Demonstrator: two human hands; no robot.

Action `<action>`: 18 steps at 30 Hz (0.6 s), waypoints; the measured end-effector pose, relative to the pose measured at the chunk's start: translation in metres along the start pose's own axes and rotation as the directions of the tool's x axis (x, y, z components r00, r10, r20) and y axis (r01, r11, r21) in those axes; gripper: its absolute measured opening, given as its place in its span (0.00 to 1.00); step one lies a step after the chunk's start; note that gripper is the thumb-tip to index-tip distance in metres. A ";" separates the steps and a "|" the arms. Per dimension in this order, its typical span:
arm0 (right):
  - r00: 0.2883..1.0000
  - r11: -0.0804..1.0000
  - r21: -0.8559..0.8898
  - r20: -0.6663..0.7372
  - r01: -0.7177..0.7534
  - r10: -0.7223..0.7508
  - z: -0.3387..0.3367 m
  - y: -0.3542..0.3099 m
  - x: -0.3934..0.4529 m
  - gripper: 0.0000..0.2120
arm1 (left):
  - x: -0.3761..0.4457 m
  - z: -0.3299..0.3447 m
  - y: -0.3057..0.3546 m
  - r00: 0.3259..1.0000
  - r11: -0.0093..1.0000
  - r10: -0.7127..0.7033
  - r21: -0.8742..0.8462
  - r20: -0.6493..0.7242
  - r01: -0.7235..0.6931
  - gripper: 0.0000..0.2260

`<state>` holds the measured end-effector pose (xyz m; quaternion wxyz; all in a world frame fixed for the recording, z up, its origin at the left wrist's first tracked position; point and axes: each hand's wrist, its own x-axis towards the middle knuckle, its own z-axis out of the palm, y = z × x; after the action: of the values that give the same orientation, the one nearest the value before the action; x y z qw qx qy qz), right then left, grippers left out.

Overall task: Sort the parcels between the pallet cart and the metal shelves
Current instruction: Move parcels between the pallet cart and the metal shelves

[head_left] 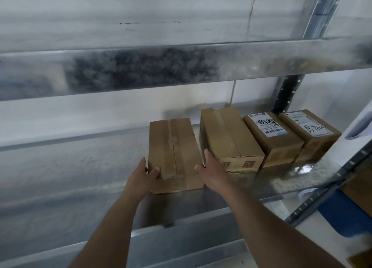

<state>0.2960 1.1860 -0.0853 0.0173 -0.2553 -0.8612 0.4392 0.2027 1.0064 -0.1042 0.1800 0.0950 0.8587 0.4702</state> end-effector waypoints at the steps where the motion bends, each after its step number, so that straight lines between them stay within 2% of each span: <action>1: 0.999 0.999 0.040 0.043 -0.016 0.014 0.000 0.002 -0.001 0.29 | -0.002 -0.002 -0.001 0.999 0.998 -0.015 -0.064 0.037 0.018 0.26; 5: 0.989 0.995 0.100 0.148 -0.019 0.004 -0.001 0.014 -0.010 0.34 | -0.017 -0.007 -0.008 0.989 0.979 0.031 -0.202 0.142 -0.001 0.28; 7: 0.984 0.995 0.103 0.179 -0.005 -0.013 -0.001 0.019 -0.018 0.35 | -0.027 -0.007 -0.014 0.989 0.978 0.084 -0.198 0.120 -0.059 0.28; 12: 0.983 0.993 0.109 0.171 0.055 -0.073 0.001 0.026 -0.036 0.36 | -0.052 0.000 -0.022 0.987 0.952 0.159 -0.271 0.028 -0.146 0.33; 18: 0.986 0.987 0.143 0.138 0.076 -0.096 0.001 0.041 -0.067 0.36 | -0.081 0.005 -0.035 0.979 0.951 0.200 -0.247 0.042 -0.183 0.33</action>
<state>0.3709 1.1747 -0.1040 -0.0088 -0.1835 -0.8381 0.5137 0.2795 0.9643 -0.1181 0.1724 0.1709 0.7753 0.5831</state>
